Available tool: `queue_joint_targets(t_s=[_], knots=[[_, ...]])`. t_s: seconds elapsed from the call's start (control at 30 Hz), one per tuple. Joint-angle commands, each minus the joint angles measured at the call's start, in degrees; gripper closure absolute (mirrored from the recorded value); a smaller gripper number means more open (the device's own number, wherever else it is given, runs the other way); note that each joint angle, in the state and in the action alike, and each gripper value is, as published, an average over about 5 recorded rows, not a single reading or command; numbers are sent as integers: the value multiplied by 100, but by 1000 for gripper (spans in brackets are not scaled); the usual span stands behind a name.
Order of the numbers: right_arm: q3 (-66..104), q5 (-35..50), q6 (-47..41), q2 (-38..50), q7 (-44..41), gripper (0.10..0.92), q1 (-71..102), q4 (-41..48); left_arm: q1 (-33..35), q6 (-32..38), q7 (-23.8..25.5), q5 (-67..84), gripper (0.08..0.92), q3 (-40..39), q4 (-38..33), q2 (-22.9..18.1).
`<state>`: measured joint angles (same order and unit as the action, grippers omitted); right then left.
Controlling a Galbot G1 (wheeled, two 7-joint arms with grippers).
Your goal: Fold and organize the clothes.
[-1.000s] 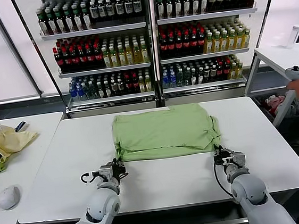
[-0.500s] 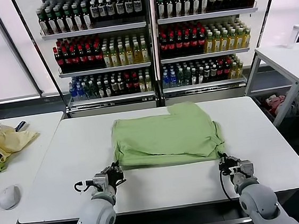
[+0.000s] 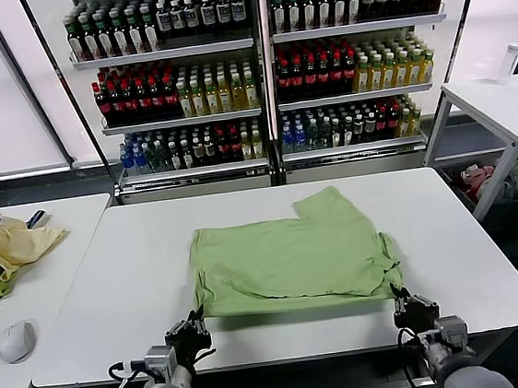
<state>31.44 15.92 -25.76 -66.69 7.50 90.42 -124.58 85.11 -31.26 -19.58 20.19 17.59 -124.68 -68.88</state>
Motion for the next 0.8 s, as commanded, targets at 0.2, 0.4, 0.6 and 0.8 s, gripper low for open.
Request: queue_joint_targets(t_s=[0.2, 0.4, 0.6, 0.8], knots=[[377, -34, 297, 149, -12, 625, 216, -752, 470, -135, 24, -254, 697, 431, -705, 150], [6, 362, 173, 375, 135, 452, -1178, -17, -533, 66, -34, 202, 524, 310, -72, 387], [-1004, 750, -30, 497, 304, 282, -3128, 1611, -2100, 117, -60, 505, 351, -252, 1364, 519], [-1675, 1125, -236, 392, 378, 205, -4560, 2928, -3371, 118, -85, 637, 200, -801, 2605, 524]])
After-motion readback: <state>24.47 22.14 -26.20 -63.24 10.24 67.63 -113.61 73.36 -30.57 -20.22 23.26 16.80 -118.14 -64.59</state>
